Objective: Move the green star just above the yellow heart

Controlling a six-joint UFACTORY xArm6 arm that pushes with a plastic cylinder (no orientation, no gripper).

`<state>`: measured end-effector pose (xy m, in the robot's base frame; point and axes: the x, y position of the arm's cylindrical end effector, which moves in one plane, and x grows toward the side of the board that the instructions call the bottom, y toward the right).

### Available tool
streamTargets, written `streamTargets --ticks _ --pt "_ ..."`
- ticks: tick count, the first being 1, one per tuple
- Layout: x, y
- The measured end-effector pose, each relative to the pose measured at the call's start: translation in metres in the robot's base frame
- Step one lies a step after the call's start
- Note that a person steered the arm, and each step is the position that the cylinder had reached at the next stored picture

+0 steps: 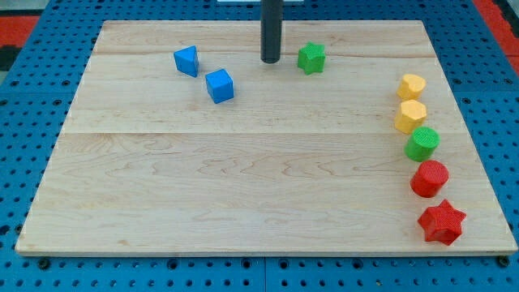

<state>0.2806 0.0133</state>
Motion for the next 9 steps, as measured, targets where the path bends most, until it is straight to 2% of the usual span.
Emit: streamTargets --ticks 3,4,5,6,7,8,9 --pt "0.014 0.164" --pt "-0.02 0.126" --pt "-0.053 0.138" --pt "-0.019 0.169" --pt "-0.005 0.198" --pt "-0.021 0.169" --pt "0.017 0.061"
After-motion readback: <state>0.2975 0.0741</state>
